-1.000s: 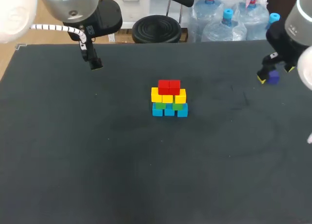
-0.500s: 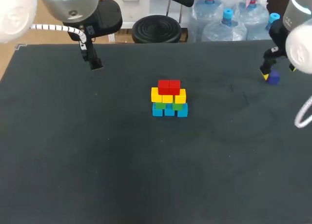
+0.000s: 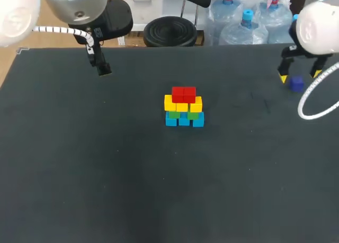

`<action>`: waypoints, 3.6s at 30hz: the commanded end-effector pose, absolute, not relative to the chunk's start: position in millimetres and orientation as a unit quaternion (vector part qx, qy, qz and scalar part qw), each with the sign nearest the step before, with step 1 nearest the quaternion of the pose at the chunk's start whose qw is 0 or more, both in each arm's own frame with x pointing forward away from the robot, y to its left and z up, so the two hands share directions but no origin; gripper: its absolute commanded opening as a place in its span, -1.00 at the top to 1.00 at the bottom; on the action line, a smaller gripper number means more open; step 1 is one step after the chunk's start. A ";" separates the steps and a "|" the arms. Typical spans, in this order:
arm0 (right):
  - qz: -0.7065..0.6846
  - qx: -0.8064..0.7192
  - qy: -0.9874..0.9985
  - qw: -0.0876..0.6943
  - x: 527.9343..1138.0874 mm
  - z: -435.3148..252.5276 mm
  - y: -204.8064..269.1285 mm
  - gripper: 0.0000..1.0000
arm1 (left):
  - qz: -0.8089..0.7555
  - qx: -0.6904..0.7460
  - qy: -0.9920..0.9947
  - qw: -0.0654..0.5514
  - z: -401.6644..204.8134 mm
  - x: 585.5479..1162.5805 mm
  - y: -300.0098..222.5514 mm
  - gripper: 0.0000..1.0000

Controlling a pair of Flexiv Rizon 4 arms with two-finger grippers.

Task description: Place the blue cubes, place green cubes on the blue cubes, place the yellow cubes on the green cubes, then place the red cubes on the yellow cubes, and place purple cube on the red cubes.

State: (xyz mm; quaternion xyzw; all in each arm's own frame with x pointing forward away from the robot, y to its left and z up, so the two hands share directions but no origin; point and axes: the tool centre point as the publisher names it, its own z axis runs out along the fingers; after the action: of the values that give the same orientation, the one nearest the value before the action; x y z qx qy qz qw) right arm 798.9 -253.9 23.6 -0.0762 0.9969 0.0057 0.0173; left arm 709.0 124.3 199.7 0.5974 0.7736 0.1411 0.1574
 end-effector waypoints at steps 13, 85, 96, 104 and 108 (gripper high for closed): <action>0.023 -0.062 0.997 -0.043 809.6 11.5 -260.5 -0.55 | 0.140 0.598 0.773 0.156 200.0 710.5 124.5 -1.00; 0.017 -0.145 0.989 -0.020 799.3 -4.6 -252.5 -0.87 | 0.140 0.598 0.773 0.156 200.0 710.5 124.5 -1.00; 0.023 -0.142 0.989 -0.018 799.0 -2.2 -252.0 0.57 | 0.140 0.598 0.773 0.156 200.0 710.5 124.5 -1.00; 0.025 -0.151 0.988 -0.017 796.8 -1.1 -252.7 1.00 | 0.140 0.598 0.773 0.156 200.0 710.5 124.5 -1.00; 0.031 -0.164 0.986 -0.009 795.6 3.1 -253.0 1.00 | 0.140 0.598 0.773 0.156 200.0 710.5 124.5 -1.00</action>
State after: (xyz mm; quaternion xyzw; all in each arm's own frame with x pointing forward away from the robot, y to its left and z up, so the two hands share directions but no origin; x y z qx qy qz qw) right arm 803.9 -250.9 -0.3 -0.1598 0.9866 0.0277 -0.0187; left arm 708.9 124.3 199.6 0.5974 0.7736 0.1411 0.1574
